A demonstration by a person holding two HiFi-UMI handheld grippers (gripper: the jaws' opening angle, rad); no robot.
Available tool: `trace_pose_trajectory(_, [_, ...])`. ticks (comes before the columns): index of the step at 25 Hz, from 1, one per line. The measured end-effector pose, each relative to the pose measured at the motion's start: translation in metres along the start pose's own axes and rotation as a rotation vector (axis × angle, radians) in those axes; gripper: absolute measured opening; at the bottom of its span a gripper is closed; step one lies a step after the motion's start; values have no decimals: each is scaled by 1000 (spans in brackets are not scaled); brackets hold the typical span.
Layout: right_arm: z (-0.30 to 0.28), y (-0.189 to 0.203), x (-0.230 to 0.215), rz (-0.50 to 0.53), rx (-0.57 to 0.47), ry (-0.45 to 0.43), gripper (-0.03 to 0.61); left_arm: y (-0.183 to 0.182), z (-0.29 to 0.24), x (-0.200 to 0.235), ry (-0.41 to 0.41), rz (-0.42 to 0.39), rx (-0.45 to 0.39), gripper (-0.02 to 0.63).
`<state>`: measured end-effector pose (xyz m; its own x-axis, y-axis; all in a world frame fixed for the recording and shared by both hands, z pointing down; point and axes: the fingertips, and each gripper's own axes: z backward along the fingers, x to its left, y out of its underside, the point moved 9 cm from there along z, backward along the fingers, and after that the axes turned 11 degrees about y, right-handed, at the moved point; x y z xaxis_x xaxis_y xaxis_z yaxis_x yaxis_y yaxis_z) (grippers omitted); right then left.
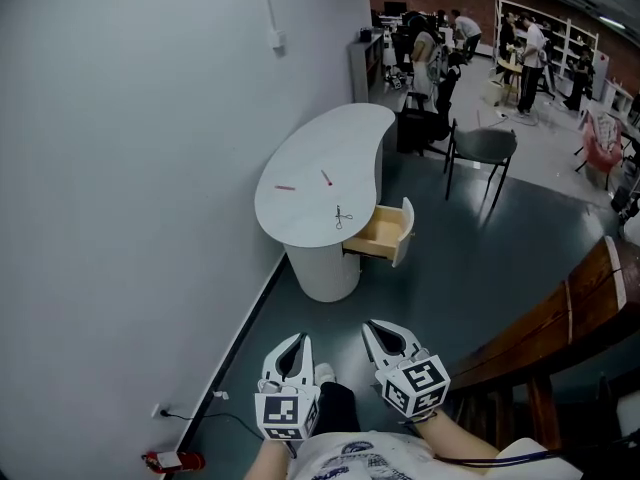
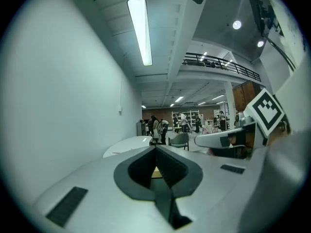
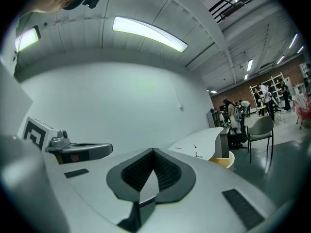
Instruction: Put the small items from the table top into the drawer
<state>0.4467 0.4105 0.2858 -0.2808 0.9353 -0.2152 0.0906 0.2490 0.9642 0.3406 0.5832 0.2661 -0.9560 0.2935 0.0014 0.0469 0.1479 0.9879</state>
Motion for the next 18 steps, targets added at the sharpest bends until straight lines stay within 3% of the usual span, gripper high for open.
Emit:
trace_pose_trajectory(8, [-90,3,-13,3,42,14,21,5,-64,70,23,22,12,20])
trace_pose_trajectory(18, [-233,-22,-16,-13,66,57,21,-5,-146,204,26,58,40,20])
